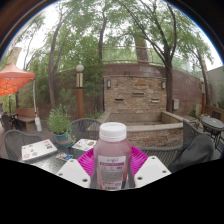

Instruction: Pour water

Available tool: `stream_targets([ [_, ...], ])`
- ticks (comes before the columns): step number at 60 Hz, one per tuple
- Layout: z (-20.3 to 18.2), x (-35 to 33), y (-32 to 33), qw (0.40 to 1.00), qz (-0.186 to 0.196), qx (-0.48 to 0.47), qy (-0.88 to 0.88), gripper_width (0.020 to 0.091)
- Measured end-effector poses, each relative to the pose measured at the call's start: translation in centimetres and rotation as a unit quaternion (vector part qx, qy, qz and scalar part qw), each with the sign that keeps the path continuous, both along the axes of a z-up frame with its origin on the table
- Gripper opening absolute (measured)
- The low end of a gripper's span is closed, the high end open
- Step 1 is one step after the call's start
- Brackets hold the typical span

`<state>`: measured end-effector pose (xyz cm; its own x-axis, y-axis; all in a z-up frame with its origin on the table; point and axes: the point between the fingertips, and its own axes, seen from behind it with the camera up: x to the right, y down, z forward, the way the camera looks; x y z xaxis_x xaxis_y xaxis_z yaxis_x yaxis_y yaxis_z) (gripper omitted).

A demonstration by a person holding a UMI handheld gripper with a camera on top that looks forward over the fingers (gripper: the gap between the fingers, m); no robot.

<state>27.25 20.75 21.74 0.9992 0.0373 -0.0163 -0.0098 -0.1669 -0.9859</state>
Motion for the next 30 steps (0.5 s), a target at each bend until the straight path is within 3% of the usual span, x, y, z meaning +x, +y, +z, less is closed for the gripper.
stream_targets([
  [9, -10.3, 1.4, 0.5, 0.997, 0.059, -0.039, -0.015, 0.0443],
  [20, -16.2, 1.8, -0.2, 0.994, 0.093, -0.048, 0.002, 0.0447],
  [30, -15.8, 1.3, -0.5, 0.994, 0.113, 0.0, -0.003, 0.0445],
])
